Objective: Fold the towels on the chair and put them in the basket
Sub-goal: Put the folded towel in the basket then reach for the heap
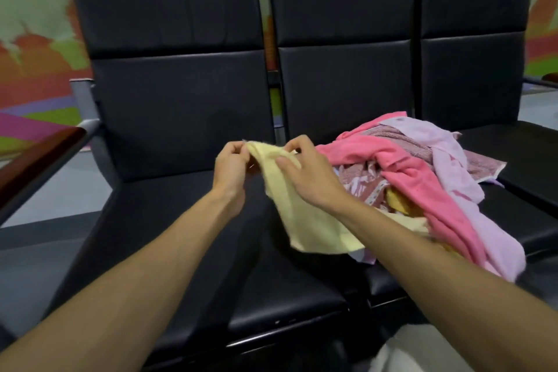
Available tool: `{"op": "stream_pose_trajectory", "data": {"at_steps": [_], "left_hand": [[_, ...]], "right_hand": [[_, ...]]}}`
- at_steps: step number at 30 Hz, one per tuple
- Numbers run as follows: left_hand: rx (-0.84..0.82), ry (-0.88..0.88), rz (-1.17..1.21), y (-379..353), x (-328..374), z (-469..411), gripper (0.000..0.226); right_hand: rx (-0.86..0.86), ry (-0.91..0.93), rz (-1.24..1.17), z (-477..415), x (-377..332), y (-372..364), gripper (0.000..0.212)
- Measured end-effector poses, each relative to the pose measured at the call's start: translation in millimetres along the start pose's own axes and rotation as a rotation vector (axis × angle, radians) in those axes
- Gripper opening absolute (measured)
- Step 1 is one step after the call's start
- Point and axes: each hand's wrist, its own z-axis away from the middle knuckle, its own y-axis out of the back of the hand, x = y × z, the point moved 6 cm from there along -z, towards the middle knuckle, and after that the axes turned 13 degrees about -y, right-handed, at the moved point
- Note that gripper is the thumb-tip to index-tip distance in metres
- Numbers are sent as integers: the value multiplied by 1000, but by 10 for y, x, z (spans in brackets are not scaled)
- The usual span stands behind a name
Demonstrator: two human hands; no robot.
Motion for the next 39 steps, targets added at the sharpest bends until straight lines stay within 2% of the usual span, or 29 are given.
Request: {"op": "stream_pose_trajectory", "data": {"at_steps": [4,7,9,11,16,18,20,22,23,26,28,32,36,39], "left_hand": [[91,151,2,835,-171,212,21],[64,294,-76,1393,-482,383,8],[48,322,-248,1682,-667,473,6],[1,266,-438,1850,-793,527,11],[-239,170,-736,1848,-807,485,28],[-313,175,-863,1825,-823,450,31],[-386,186,-884,1762,-897,443,31],[-467,182,-801,1653,-918,465,22],[-520,176,-767,1594,-914,480,18],[-620,180,-704,1514,-885,526,18],[-564,210,-645,1576,-850,537,22],[-306,212,-460,1799,-739,509,24],[79,219,-314,2096,-666,465,21],[316,346,1,2269,-707,501,13]], "right_hand": [[-448,9,-36,265,-74,-901,15],[-656,-73,-25,456,83,-1263,9],[-662,-111,47,476,238,-1330,8],[-599,-135,171,439,420,-1323,10],[-446,-202,340,305,723,-1270,14],[-417,-225,345,237,714,-1326,25],[-415,-263,310,185,682,-1448,42],[-424,-301,301,160,651,-1609,57],[-423,-311,288,152,644,-1682,58],[-413,-348,184,115,628,-1805,33],[-399,-389,76,83,618,-1779,28],[-329,-511,-255,56,633,-1600,21],[-263,-717,-797,77,710,-1371,18],[-133,-756,-1067,90,777,-1175,21]]}}
